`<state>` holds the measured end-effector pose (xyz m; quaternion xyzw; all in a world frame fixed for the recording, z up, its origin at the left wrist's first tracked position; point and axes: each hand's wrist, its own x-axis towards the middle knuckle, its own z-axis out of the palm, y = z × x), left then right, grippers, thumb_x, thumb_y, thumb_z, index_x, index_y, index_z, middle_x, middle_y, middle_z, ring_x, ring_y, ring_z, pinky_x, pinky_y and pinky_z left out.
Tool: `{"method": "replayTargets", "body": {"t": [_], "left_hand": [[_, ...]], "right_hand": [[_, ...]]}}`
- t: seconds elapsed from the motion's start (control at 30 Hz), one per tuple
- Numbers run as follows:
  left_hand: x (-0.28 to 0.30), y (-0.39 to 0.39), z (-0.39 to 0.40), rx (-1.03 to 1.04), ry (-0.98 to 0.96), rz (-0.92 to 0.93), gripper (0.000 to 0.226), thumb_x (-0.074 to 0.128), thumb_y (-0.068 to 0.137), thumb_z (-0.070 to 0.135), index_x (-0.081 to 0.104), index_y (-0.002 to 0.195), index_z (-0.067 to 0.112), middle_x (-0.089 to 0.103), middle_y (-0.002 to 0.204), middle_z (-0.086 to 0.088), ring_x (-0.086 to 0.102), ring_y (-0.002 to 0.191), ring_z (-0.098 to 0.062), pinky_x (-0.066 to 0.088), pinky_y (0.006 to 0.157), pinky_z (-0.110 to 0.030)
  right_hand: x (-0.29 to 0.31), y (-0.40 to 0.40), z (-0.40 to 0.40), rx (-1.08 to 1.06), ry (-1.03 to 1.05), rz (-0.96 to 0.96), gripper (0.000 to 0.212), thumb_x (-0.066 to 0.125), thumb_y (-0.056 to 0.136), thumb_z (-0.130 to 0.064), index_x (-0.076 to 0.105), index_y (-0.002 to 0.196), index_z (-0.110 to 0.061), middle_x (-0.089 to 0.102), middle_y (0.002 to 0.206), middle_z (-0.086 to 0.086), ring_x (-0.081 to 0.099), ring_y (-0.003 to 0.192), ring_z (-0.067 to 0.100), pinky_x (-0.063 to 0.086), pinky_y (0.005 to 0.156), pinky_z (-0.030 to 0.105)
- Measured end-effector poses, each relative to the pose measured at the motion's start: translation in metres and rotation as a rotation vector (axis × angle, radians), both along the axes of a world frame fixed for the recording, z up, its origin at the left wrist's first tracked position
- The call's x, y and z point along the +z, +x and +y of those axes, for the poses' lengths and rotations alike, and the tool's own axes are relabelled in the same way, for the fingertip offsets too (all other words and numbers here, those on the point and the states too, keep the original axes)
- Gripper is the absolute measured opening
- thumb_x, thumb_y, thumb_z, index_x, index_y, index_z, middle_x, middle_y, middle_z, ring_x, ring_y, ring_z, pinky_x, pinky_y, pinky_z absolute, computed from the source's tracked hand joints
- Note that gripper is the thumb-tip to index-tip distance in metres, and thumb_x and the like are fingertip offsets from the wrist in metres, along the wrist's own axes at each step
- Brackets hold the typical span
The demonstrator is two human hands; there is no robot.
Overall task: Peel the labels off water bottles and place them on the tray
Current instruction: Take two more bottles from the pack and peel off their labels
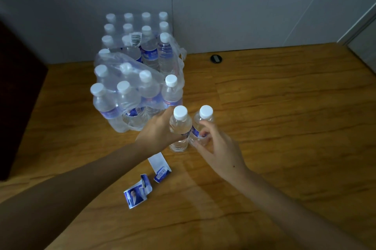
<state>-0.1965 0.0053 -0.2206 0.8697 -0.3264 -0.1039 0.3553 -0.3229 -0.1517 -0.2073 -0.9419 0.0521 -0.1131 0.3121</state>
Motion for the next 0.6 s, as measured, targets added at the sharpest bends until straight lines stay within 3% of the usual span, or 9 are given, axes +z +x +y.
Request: {"method": "replayTargets", "body": {"t": [0.1, 0.17, 0.23, 0.33, 0.43, 0.6], "left_hand": [[0.025, -0.005, 0.010, 0.080, -0.102, 0.083, 0.064, 0.079, 0.060, 0.047, 0.049, 0.115, 0.032, 0.066, 0.103, 0.012, 0.063, 0.096, -0.008, 0.054, 0.078, -0.034], [0.049, -0.006, 0.015, 0.095, -0.172, 0.101, 0.061, 0.076, 0.057, 0.053, 0.050, 0.111, 0.040, 0.065, 0.097, 0.019, 0.062, 0.093, 0.002, 0.054, 0.074, -0.024], [0.073, -0.006, 0.019, 0.086, -0.234, 0.129, 0.061, 0.079, 0.059, 0.048, 0.053, 0.113, 0.036, 0.065, 0.097, 0.022, 0.062, 0.093, 0.005, 0.053, 0.072, -0.015], [0.099, -0.002, 0.022, 0.097, -0.329, 0.217, 0.053, 0.085, 0.065, 0.026, 0.057, 0.109, 0.032, 0.069, 0.097, 0.016, 0.065, 0.093, 0.002, 0.052, 0.073, -0.012], [0.112, -0.002, 0.023, 0.121, -0.426, 0.297, 0.056, 0.084, 0.066, 0.014, 0.058, 0.115, 0.022, 0.071, 0.101, 0.005, 0.068, 0.094, -0.006, 0.055, 0.078, -0.020], [0.112, -0.006, 0.022, 0.220, -0.547, 0.425, 0.072, 0.077, 0.059, 0.028, 0.050, 0.124, 0.011, 0.071, 0.102, -0.001, 0.070, 0.092, -0.013, 0.059, 0.077, -0.028]], "right_hand": [[0.003, 0.007, 0.004, 0.051, 0.076, 0.022, 0.064, 0.069, 0.081, -0.040, 0.033, 0.133, -0.034, 0.057, 0.124, -0.011, 0.054, 0.100, -0.001, 0.044, 0.072, 0.014], [0.008, 0.014, 0.010, 0.060, 0.192, 0.034, 0.074, 0.071, 0.077, -0.045, 0.029, 0.137, -0.035, 0.051, 0.133, -0.012, 0.051, 0.111, -0.001, 0.049, 0.082, 0.022], [0.015, 0.023, 0.018, 0.074, 0.321, 0.044, 0.082, 0.074, 0.073, -0.049, 0.029, 0.140, -0.034, 0.049, 0.135, -0.016, 0.048, 0.118, -0.002, 0.051, 0.088, 0.027], [0.028, 0.036, 0.026, 0.079, 0.484, 0.026, 0.081, 0.076, 0.071, -0.047, 0.033, 0.139, -0.035, 0.053, 0.130, -0.021, 0.051, 0.119, -0.002, 0.051, 0.092, 0.031], [0.042, 0.045, 0.029, 0.100, 0.587, 0.014, 0.075, 0.077, 0.068, -0.044, 0.038, 0.132, -0.040, 0.057, 0.121, -0.027, 0.055, 0.112, -0.004, 0.050, 0.088, 0.025], [0.053, 0.057, 0.032, 0.099, 0.612, -0.002, 0.069, 0.081, 0.064, -0.040, 0.046, 0.124, -0.037, 0.062, 0.114, -0.019, 0.057, 0.109, -0.002, 0.051, 0.087, 0.029]]}}
